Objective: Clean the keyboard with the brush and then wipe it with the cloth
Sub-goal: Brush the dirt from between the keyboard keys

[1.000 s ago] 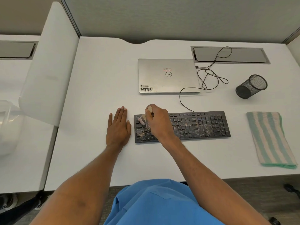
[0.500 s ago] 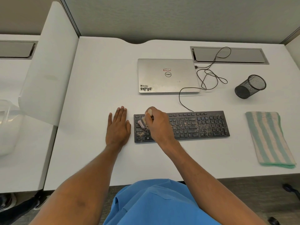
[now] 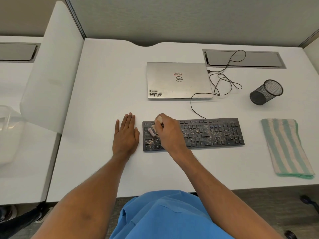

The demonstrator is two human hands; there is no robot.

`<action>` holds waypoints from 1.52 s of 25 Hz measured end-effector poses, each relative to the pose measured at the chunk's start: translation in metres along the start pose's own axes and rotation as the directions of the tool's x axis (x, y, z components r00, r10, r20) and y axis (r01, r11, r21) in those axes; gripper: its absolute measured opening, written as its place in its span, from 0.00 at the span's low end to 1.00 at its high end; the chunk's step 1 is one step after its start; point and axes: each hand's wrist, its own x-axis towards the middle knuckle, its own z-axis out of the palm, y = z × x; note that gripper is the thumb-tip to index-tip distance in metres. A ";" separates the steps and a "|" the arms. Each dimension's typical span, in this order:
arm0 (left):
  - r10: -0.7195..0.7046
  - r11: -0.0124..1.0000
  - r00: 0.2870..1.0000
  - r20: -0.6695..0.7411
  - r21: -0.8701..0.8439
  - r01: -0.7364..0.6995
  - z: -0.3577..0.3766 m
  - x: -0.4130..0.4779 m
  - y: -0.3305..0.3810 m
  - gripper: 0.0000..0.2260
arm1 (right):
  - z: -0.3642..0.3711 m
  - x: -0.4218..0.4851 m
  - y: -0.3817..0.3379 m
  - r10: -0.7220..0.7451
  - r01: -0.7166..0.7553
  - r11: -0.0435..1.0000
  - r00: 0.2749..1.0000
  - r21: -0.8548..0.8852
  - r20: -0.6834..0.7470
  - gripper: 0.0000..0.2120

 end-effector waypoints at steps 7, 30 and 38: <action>0.000 1.000 1.000 -0.002 -0.001 0.000 0.000 0.000 0.000 0.28 | 0.002 0.002 0.003 0.038 -0.023 0.993 0.991 -0.117 0.127 0.11; -0.001 1.000 0.999 0.035 0.028 0.000 -0.002 0.000 0.000 0.29 | 0.018 0.010 -0.008 -0.112 0.201 0.955 0.923 -0.216 0.368 0.08; -0.003 1.000 1.000 0.020 0.001 0.003 -0.002 0.000 0.001 0.28 | 0.012 0.010 0.000 -0.064 0.091 0.989 0.975 -0.119 0.211 0.06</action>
